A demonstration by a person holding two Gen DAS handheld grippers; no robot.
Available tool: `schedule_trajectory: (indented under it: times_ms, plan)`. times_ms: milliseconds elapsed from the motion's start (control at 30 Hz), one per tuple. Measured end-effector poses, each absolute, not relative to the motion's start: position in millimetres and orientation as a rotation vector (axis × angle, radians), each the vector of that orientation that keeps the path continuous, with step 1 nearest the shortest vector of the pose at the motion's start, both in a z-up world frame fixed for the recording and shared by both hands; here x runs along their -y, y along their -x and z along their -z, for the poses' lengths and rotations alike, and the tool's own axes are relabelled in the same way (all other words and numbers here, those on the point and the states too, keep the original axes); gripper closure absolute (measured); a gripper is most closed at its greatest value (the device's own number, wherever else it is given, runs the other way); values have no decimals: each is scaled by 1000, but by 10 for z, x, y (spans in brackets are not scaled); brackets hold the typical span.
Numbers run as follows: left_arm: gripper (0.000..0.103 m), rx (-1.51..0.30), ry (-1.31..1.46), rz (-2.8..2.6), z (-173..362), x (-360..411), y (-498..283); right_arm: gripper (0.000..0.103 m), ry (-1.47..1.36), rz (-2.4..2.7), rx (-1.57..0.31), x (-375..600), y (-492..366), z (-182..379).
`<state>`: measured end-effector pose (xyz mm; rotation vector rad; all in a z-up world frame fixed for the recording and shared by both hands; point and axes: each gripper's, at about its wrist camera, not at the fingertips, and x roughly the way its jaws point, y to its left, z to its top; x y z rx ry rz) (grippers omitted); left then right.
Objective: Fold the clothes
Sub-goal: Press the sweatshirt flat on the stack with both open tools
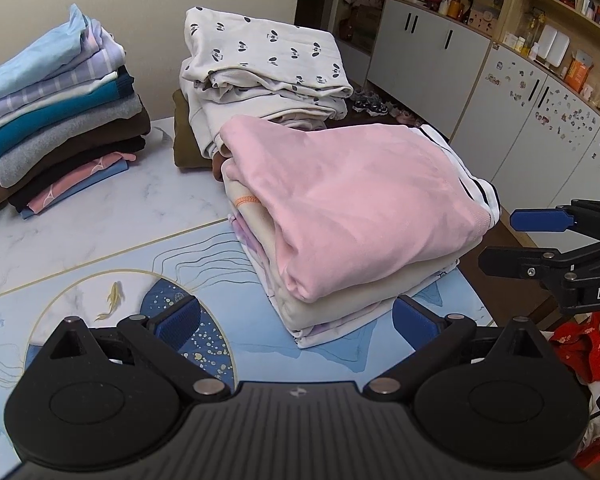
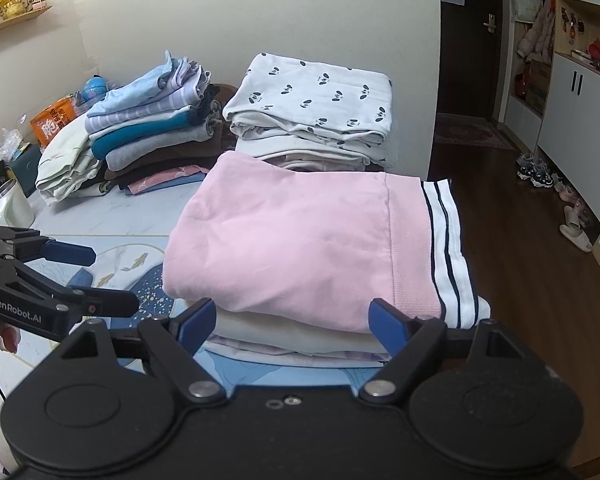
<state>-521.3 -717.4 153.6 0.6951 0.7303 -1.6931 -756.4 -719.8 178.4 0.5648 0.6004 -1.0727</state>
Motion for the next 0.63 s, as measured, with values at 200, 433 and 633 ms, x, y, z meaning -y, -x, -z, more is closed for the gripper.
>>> schedule_trajectory:
  times_ms: [200,433,633]
  plan:
    - [1,-727,-703,1686,-1517,7187,5201,0,-573,1072,-605,7223,7573,-1759]
    - [1,-736,-702,1695,-1491,7191,5202,0,-582,1073,-607,7244,7586,-1735]
    - [1,-756,-689,1704,-1472,7190,5197,0,-595,1078,-607,7238,7597,-1708]
